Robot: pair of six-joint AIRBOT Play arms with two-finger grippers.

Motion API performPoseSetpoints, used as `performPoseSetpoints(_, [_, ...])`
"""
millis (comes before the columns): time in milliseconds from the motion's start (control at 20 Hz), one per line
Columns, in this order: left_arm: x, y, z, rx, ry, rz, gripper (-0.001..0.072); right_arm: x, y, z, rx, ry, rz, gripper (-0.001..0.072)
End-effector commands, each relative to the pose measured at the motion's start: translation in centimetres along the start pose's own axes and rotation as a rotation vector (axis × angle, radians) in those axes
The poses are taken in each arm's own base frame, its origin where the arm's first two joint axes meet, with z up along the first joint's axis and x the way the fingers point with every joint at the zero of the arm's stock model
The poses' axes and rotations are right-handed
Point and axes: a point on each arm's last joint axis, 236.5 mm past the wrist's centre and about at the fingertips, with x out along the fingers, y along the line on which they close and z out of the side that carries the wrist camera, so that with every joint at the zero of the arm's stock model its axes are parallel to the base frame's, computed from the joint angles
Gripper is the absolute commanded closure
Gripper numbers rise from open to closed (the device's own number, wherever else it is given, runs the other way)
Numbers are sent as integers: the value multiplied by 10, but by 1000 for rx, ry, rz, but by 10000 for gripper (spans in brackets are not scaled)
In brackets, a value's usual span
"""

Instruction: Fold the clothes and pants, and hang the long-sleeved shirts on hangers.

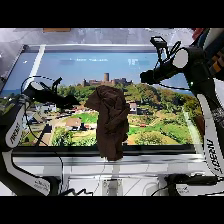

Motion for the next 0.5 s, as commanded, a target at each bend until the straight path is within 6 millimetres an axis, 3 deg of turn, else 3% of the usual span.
performPoseSetpoints(0, [24, 2, 15, -12, -55, -13, 134, 0, 0, 0, 1, 1, 1, 701])
performPoseSetpoints(200, [50, -6, 18, 61, -60, 8, 134, 0, 1, -1, 2, 4, 5, 701])
performPoseSetpoints(450, [65, -18, 32, 163, -121, 47, 135, 0, 3, -1, 4, 4, 13, 700])
